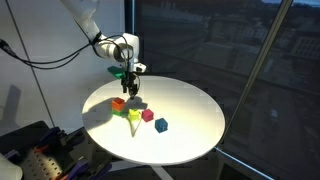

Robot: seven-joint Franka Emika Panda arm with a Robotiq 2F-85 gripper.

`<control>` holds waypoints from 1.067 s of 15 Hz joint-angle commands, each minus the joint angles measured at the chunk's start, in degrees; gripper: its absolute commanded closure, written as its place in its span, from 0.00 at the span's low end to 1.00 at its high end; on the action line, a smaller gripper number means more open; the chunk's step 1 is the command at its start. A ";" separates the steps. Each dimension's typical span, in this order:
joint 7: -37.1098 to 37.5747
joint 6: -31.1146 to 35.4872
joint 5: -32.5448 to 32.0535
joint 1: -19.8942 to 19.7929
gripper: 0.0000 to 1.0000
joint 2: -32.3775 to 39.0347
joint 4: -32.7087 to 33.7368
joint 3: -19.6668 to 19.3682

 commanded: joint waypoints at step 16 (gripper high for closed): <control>-4.41 1.05 -0.73 0.87 0.00 -3.28 -2.91 1.75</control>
